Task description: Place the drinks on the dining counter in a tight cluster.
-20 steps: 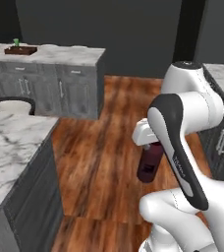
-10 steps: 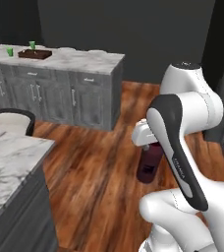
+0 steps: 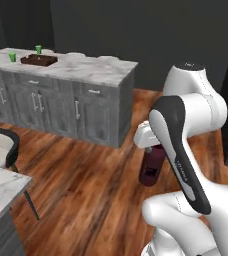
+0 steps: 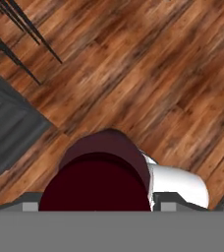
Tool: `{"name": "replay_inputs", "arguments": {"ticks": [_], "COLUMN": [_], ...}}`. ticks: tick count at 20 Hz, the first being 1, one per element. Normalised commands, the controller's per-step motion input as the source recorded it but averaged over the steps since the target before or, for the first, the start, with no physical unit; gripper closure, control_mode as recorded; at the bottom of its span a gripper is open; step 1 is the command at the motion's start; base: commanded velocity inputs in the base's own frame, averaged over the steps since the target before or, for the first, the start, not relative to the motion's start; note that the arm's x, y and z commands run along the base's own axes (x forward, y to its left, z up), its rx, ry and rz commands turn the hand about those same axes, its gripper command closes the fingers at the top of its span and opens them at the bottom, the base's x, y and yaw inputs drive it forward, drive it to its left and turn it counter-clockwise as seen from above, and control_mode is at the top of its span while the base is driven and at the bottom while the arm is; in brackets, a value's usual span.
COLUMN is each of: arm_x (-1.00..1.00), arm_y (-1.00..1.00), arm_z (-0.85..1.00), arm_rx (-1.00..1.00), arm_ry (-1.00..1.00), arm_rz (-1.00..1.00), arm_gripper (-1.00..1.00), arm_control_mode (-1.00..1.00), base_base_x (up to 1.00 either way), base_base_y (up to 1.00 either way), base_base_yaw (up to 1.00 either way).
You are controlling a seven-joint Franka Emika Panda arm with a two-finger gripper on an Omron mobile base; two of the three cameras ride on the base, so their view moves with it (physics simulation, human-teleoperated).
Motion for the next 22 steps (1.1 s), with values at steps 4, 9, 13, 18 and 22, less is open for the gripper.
{"name": "replay_inputs", "arguments": {"ticks": [4, 9, 13, 18, 22], "arm_x": [0.00, 0.00, 0.00, 0.00, 0.00], "arm_y": [0.00, 0.00, 0.00, 0.00, 0.00], "arm_z": [0.00, 0.00, 0.00, 0.00, 0.00], "arm_rx": [0.00, 0.00, 0.00, 0.00, 0.00], "arm_ry": [0.00, 0.00, 0.00, 0.00, 0.00], "arm_rz": [0.00, 0.00, 0.00, 0.00, 0.00], "arm_gripper": [1.00, 1.00, 1.00, 1.00, 1.00], "arm_control_mode": [1.00, 1.00, 1.00, 1.00, 1.00], "base_base_x": [1.00, 1.00, 1.00, 1.00, 1.00], "base_base_y": [-0.53, -0.45, -0.67, -1.00, -1.00], "base_base_yaw": [0.47, 0.59, 0.52, 0.32, 0.34]}}
